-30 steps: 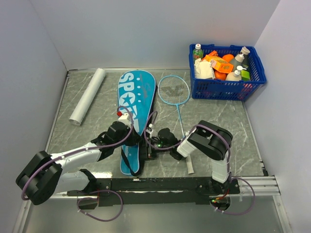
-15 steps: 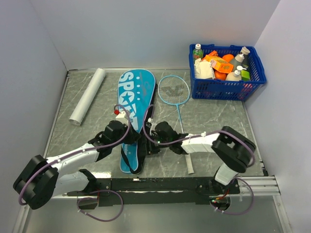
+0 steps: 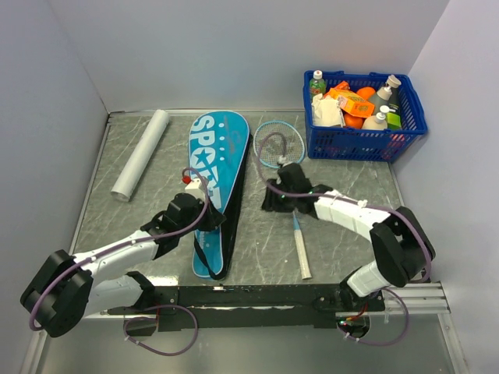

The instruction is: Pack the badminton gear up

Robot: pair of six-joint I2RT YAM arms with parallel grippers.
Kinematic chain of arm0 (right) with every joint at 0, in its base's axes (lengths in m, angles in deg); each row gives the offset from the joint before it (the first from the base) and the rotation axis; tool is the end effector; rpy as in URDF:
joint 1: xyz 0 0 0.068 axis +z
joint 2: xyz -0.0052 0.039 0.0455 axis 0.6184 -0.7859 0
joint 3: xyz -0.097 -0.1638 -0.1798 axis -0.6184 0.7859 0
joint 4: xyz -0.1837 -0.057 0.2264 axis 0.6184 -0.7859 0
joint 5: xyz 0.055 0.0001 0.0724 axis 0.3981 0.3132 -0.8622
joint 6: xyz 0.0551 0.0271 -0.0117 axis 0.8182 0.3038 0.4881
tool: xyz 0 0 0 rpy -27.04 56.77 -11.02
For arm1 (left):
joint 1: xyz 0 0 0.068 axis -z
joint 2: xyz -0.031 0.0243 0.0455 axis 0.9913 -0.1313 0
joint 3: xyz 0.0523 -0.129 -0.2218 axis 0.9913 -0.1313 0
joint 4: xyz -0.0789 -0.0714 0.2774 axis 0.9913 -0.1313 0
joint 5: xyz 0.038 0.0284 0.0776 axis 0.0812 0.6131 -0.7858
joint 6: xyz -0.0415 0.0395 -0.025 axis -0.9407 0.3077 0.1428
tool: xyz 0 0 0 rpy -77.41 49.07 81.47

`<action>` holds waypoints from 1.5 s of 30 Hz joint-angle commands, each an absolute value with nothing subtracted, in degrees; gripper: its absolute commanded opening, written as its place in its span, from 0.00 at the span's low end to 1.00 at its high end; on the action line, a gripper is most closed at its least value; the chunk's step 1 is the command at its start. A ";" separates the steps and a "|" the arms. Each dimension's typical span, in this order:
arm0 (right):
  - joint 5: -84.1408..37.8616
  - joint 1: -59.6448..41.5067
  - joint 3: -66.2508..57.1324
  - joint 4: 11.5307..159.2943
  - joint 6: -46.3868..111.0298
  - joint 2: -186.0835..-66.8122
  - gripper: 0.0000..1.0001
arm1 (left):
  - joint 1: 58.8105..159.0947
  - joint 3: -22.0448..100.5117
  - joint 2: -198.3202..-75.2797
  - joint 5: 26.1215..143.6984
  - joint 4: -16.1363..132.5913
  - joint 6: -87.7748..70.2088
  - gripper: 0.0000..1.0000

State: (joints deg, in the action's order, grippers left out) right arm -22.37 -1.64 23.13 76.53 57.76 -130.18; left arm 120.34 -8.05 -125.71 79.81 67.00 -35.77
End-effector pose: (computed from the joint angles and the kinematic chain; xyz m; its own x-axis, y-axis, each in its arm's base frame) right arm 0.2722 0.2089 0.1558 -0.8425 0.0349 -0.5376 -0.2461 0.8628 0.4416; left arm 0.2145 -0.1702 0.1498 -0.7011 -0.2432 -0.6703 0.2740 0.7759 -0.5682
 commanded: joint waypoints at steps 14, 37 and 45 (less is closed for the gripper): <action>-14.53 -17.19 7.09 62.98 45.99 -142.92 0.52 | 119.98 -6.48 -121.69 79.46 69.48 -33.94 0.01; -16.38 -17.63 5.94 61.58 44.05 -146.63 0.00 | 119.63 -5.96 -123.00 78.32 69.66 -34.03 0.01; -15.67 -13.59 11.47 59.47 45.72 -133.90 0.00 | 119.19 -2.97 -123.71 78.49 68.43 -34.03 0.01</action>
State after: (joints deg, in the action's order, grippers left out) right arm -17.11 -15.76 9.41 60.84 44.29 -143.23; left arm 119.64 -7.20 -124.02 79.30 66.19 -34.68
